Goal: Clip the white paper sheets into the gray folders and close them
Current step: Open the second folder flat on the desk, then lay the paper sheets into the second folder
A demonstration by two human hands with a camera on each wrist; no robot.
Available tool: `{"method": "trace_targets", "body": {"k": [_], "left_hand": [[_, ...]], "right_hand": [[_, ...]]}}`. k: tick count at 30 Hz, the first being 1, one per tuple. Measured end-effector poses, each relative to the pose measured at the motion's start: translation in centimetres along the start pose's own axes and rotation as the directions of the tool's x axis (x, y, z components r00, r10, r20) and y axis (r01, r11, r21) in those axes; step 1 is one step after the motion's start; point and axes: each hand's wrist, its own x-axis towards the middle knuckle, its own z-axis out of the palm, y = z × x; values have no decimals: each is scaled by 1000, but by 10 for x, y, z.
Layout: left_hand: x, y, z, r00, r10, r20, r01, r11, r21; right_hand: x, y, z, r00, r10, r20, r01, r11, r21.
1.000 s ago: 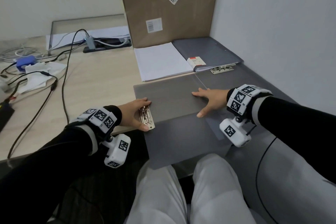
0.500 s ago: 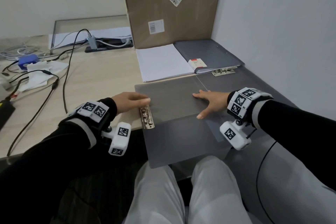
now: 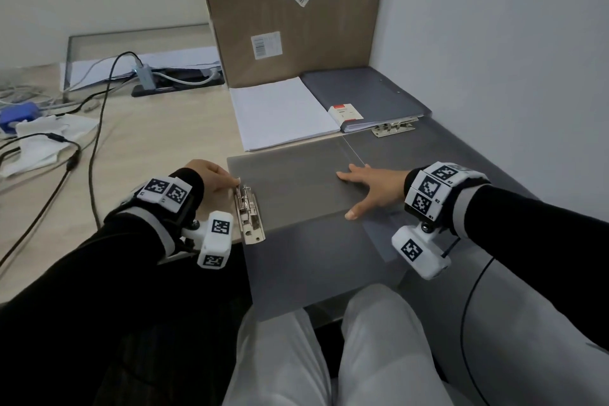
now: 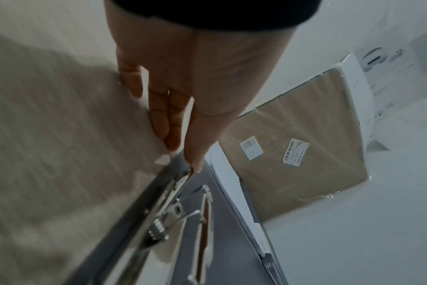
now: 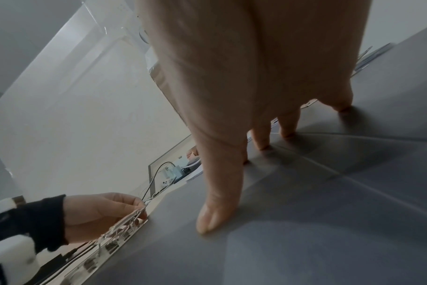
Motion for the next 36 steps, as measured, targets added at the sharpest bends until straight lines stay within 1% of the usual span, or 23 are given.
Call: {"method": "trace_targets", "body": {"k": [4,7,9,12,14,16,18,20,22,27,32,36], "left_hand": [[0,0,-9,999,-51,-12,52,998,28],[-2,-1,-20,994,-84,-66,88,994,70],[-1,0,-27,993,-84,-87,91,993,75],[-3,11,-33,995,-28,-101,31,999,38],[4,24,-36,991,28,-130,-27,1000,10],[14,41,-35,989,68,-134,-71,997,-20],[28,59,-30,990,68,-124,-78,994,-73],[42,73,-21,994,52,-92,-64,990,-123],[55,83,-10,996,30,-87,-43,988,-146],[81,96,12,995,-58,-78,54,997,-56],[101,97,24,998,-56,-40,58,997,44],[109,96,23,999,-46,-17,47,996,73]], "right_hand": [[2,-18,0,999,-10,30,12,998,-69],[9,-36,3,1000,-23,4,24,993,-118],[14,-47,2,1000,-20,-3,19,992,-122],[10,-51,-10,999,-40,-19,38,997,-62],[11,-51,-27,994,-63,-94,60,998,-32],[20,-49,-47,981,-65,-185,62,998,-23],[38,-47,-65,969,-40,-242,39,999,-6],[59,-46,-77,967,-5,-256,6,1000,3],[80,-45,-85,967,20,-253,-19,1000,7],[124,-48,-90,972,60,-229,-65,998,-16],[147,-45,-84,987,87,-134,-99,992,-83],[153,-43,-84,994,87,-73,-96,985,-145]]}}
